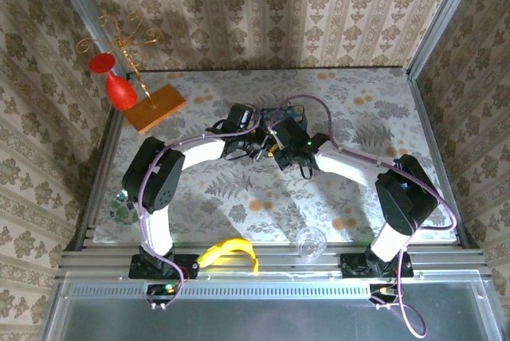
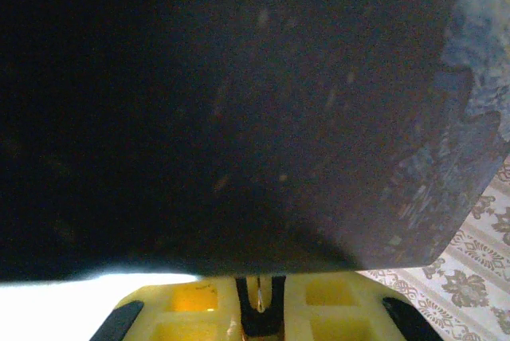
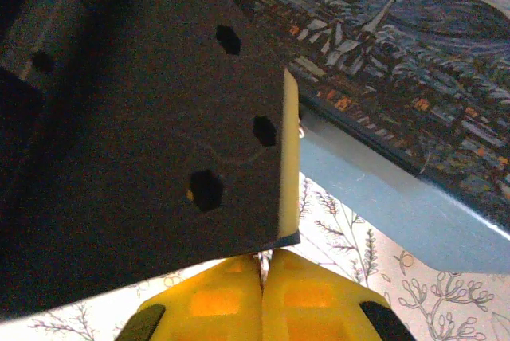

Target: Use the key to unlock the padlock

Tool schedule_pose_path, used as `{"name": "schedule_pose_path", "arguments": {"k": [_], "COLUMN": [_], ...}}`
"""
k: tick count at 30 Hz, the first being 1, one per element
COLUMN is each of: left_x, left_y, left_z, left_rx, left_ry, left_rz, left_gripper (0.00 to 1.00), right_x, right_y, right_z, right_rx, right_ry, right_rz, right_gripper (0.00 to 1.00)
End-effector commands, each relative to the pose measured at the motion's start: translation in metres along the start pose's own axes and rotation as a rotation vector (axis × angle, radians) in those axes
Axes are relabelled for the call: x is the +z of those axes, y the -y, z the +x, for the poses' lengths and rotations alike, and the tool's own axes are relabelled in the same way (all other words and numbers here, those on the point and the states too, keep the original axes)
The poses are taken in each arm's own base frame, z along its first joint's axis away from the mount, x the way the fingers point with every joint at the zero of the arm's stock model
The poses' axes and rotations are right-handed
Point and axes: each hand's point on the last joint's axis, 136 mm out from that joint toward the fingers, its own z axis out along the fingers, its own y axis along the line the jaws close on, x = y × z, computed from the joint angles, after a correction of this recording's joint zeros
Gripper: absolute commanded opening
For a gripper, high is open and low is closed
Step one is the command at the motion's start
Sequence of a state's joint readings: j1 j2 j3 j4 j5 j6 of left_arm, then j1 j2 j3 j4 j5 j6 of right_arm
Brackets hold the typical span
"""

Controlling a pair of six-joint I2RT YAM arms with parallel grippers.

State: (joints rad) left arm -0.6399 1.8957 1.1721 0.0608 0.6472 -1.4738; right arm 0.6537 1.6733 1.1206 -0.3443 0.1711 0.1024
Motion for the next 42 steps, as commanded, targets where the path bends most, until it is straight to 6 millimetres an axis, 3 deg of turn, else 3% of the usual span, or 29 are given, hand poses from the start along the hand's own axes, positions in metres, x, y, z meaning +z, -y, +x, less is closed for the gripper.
{"name": "schedule_pose_path", "arguments": {"k": [1,5,13,15,17,21,25,28,32,33,35,39,42], "left_x": [-0.002,-0.002,0.006,0.008,0.01,0.006,-0.008,-0.025,-0.051,-0.057,-0.072,-0.099,-0.113], "left_y": [0.025,0.023,0.02,0.017,0.017,0.017,0.017,0.016,0.018,0.022,0.026,0.039,0.048], "left_z": [0.014,0.012,0.009,0.005,0.006,0.008,0.01,0.009,0.002,-0.001,-0.009,-0.038,-0.064], "left_rx": [0.05,0.066,0.097,0.102,0.107,0.122,0.155,0.189,0.27,0.299,0.368,0.489,0.552], "left_ry": [-0.054,-0.037,-0.009,0.024,0.03,0.046,0.087,0.138,0.227,0.25,0.299,0.407,0.471], "left_rz": [0.077,0.073,0.077,0.076,0.084,0.088,0.081,0.064,0.031,0.024,-0.025,-0.105,-0.152], "left_gripper": [0.0,0.0,0.0,0.16,0.38,0.62,0.77,0.99,1.0,1.0,1.0,1.0,1.0], "right_x": [0.004,0.005,0.01,0.017,0.024,0.034,0.044,0.052,0.063,0.064,0.063,0.048,0.033], "right_y": [-0.016,-0.02,0.007,0.015,0.02,0.025,0.034,0.039,0.046,0.046,0.046,0.045,0.049], "right_z": [-0.01,-0.016,-0.031,-0.027,-0.024,-0.014,-0.005,-0.002,0.003,0.005,0.007,0.01,0.012], "right_rx": [0.144,0.404,0.78,0.85,0.884,0.92,0.984,1.029,1.051,1.049,1.027,0.936,0.852], "right_ry": [0.014,0.029,0.114,0.115,0.114,0.099,0.096,0.101,0.077,0.068,0.052,0.037,0.038], "right_rz": [-0.159,-0.397,-0.662,-0.669,-0.666,-0.643,-0.645,-0.666,-0.632,-0.619,-0.597,-0.516,-0.409], "right_gripper": [0.0,0.0,0.0,0.0,0.0,0.0,0.0,0.0,0.0,0.08,0.34,0.44,0.46]}}
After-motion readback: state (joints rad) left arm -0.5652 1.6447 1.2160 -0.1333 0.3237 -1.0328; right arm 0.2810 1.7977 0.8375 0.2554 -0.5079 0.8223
